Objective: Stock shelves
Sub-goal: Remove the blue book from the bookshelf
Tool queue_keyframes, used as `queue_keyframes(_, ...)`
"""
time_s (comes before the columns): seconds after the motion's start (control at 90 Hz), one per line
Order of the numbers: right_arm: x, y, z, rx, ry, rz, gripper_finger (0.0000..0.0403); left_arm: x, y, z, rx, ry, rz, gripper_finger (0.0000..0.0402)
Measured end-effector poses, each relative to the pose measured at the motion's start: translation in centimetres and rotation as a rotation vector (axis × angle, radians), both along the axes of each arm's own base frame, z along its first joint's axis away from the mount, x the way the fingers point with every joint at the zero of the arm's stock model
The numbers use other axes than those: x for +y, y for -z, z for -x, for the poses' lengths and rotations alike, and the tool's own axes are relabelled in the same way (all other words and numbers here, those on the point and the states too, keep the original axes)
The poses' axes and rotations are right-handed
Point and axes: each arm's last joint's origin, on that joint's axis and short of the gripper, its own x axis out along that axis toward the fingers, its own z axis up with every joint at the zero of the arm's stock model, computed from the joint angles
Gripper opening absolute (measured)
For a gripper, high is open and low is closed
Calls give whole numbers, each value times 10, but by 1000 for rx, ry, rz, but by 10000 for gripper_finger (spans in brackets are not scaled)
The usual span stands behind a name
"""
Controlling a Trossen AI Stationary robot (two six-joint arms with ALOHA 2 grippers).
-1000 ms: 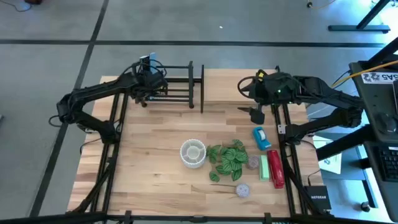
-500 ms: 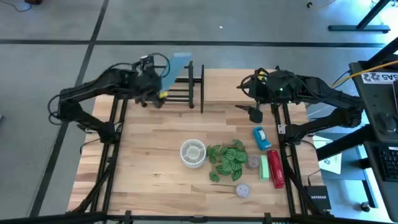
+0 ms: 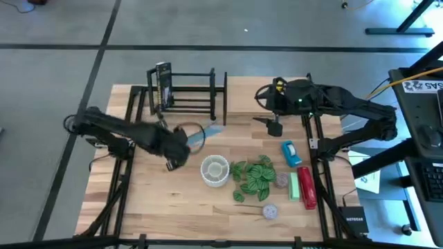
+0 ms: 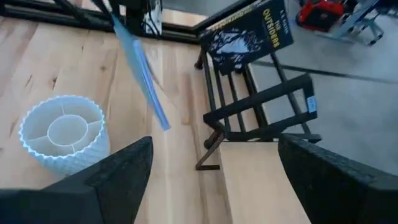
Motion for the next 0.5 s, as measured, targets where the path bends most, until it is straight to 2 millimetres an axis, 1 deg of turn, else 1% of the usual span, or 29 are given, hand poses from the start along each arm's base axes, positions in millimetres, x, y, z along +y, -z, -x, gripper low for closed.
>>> queue_keyframes(0.067, 0, 3, -4, 18, -1, -2, 330, -8, 20, -3, 66, -5, -22, 0)
queue_keyframes(0.156, 0, 6, -8, 32, -14, -14, 330, -15, 42, -1, 130, -28, -51, 0)
queue_keyframes(0.344, 0, 8, -8, 44, -19, -11, 330, -23, 92, 19, 333, -61, -79, 0)
queue_keyframes(0.422, 0, 8, -8, 45, -20, -9, 330, -24, 107, 29, 390, -89, -62, 4)
queue_keyframes(0.5, 0, 8, -8, 46, -21, -9, 330, -28, 118, 34, 408, -77, -21, 11)
